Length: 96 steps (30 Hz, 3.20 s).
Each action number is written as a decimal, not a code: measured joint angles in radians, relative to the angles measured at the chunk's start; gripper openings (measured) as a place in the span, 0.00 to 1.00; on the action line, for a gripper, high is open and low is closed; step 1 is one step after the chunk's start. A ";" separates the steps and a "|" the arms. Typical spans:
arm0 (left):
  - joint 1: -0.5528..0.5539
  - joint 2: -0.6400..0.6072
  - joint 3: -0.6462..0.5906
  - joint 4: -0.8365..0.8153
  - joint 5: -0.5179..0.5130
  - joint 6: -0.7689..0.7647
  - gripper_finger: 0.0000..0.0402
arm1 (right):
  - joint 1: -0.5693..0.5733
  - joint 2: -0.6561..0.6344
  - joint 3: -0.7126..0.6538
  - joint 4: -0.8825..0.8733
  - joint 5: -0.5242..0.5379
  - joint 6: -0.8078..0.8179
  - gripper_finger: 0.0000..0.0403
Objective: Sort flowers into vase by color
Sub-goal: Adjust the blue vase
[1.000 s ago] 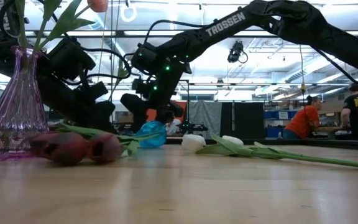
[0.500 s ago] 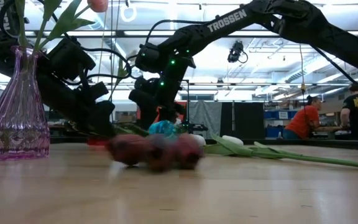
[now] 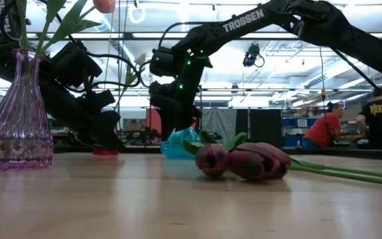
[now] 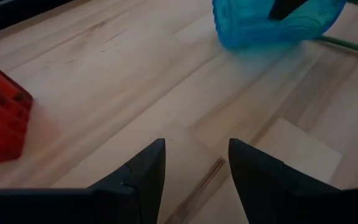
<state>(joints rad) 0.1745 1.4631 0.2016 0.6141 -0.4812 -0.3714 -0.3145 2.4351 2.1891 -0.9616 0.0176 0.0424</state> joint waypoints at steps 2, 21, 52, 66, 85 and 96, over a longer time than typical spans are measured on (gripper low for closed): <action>0.000 0.000 0.000 -0.006 0.000 0.000 0.45 | 0.002 -0.007 0.001 -0.019 -0.003 -0.018 0.86; -0.001 0.000 0.000 -0.005 0.067 -0.002 0.45 | 0.103 -0.052 -0.035 -0.200 0.167 0.112 0.86; -0.001 0.000 0.000 0.065 0.074 0.023 0.45 | 0.198 -0.438 -0.813 0.580 0.312 0.387 0.85; -0.001 0.000 0.000 0.066 0.074 0.025 0.45 | 0.199 -0.438 -0.915 0.785 0.321 0.392 0.50; 0.001 0.002 0.000 0.110 0.005 0.031 0.45 | 0.325 -0.439 -0.887 0.873 0.544 0.373 0.65; 0.000 0.003 0.000 0.104 0.007 0.054 0.45 | 0.321 -0.305 -0.865 0.978 0.609 0.368 0.62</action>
<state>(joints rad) 0.1745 1.4662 0.2012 0.7179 -0.4740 -0.3176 0.0062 2.1297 1.3237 0.0167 0.6267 0.4103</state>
